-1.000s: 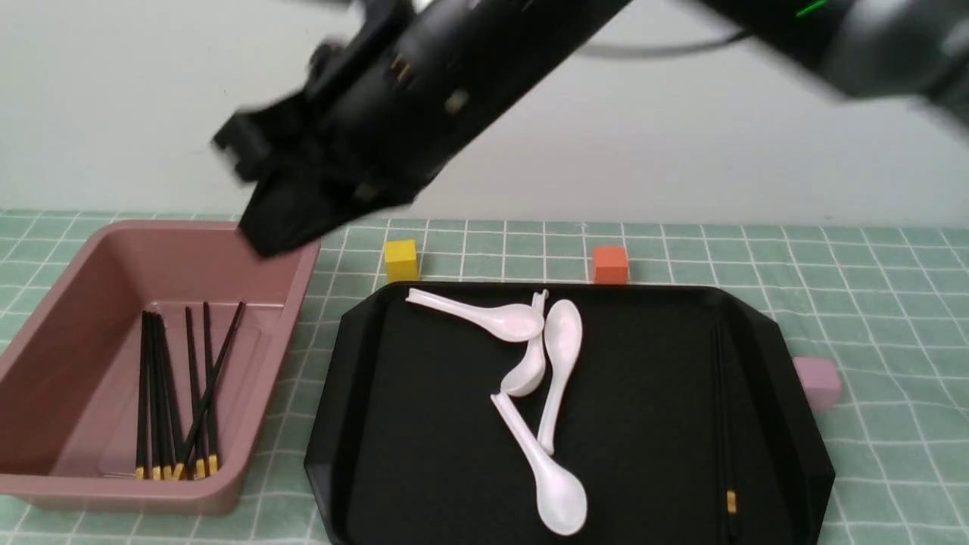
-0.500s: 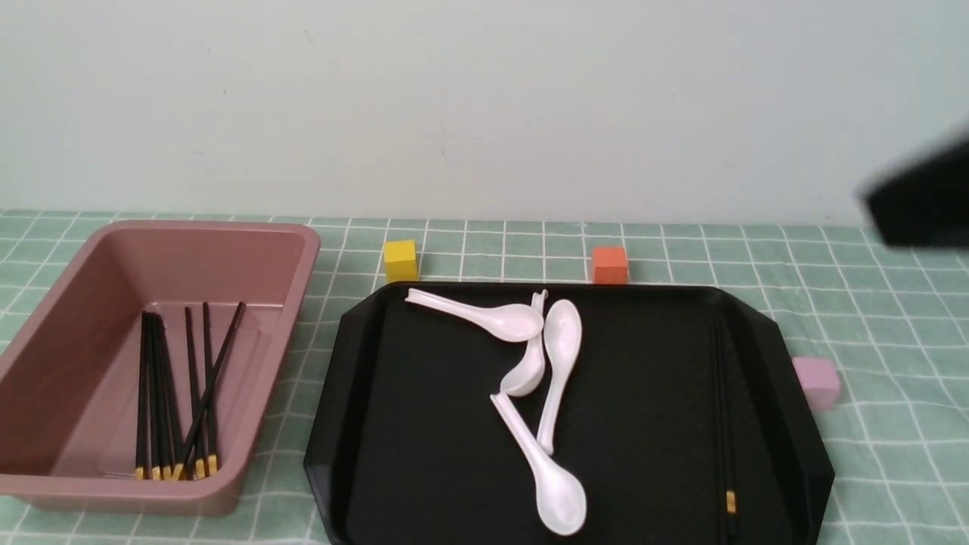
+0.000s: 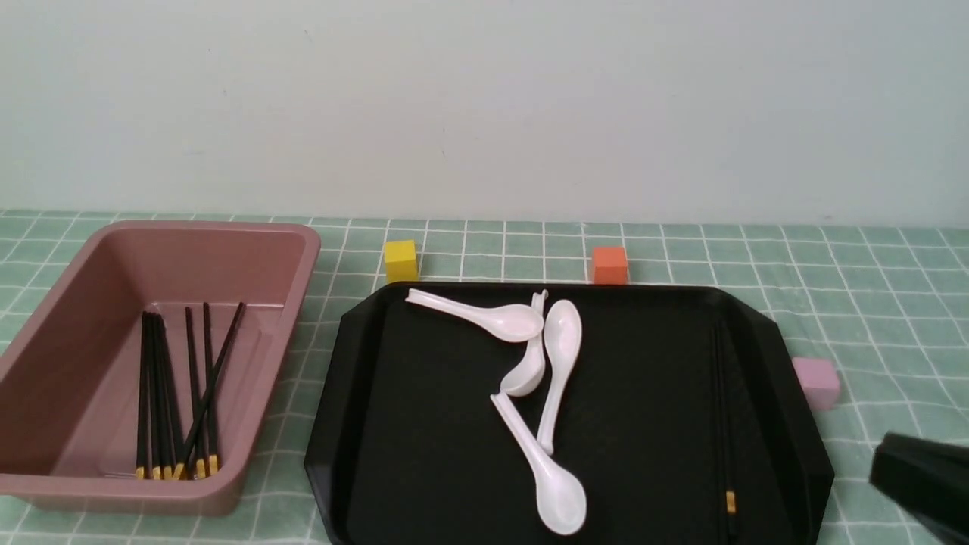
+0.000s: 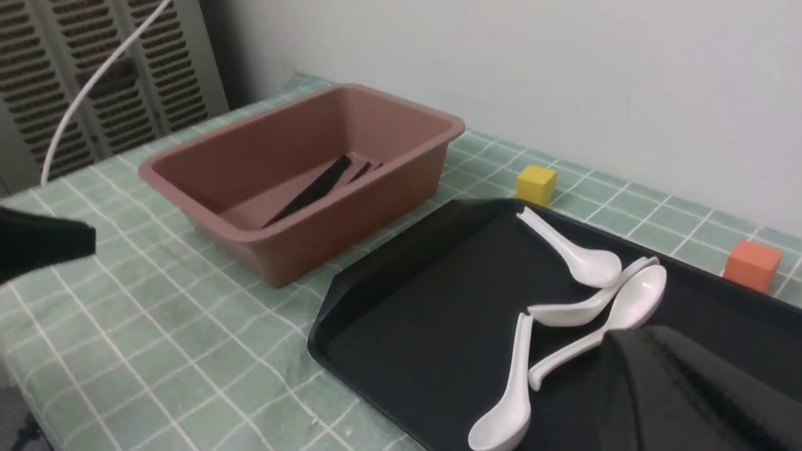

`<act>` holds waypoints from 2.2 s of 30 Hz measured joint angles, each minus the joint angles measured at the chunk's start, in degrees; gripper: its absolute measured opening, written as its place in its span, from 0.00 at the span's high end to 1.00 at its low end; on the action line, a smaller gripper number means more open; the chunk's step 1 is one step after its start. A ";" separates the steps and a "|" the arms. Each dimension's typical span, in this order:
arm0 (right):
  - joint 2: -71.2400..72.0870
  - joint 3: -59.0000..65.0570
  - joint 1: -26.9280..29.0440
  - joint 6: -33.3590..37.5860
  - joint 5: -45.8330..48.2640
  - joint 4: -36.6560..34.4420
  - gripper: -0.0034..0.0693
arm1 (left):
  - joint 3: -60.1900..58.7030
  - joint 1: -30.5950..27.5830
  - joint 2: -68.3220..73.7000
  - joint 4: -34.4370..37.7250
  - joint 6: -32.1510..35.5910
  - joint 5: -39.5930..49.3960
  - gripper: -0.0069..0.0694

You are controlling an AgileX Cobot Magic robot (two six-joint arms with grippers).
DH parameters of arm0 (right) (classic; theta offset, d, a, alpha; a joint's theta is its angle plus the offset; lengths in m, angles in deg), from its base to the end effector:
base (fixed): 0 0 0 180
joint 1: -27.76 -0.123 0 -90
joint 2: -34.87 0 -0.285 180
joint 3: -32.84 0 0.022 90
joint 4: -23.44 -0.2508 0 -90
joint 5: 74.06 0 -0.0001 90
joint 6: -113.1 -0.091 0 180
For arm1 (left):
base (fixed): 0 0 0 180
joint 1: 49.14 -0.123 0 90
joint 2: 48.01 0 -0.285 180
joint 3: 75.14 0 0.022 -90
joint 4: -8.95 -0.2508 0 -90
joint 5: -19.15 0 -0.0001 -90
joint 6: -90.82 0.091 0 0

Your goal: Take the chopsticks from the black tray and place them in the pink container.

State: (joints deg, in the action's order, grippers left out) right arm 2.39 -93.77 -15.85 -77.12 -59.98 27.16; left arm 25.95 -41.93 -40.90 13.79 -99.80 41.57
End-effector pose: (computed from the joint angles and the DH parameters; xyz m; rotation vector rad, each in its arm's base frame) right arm 0.0718 0.0664 0.3003 -0.5554 1.6972 0.6240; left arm 0.0514 -0.0095 0.1689 -0.1087 1.8989 -0.2955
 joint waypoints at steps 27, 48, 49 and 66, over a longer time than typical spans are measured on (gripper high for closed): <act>2.57 8.01 0.65 0.31 -4.30 1.52 0.93 | 0.00 0.00 0.00 -0.06 0.00 0.00 0.60; 25.26 25.23 35.94 0.55 -0.84 0.38 0.90 | 0.00 0.00 0.00 -0.06 0.00 0.00 0.60; 25.26 25.23 36.10 0.55 -0.06 0.38 0.90 | 0.00 0.00 0.00 -0.06 0.00 0.00 0.60; 25.26 24.94 36.18 0.55 6.66 0.38 0.88 | 0.00 0.00 0.00 -0.06 0.00 0.00 0.60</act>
State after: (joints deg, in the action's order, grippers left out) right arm 27.64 -68.83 20.33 -76.56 -53.32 27.53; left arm 25.95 -41.93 -40.90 13.73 -99.80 41.57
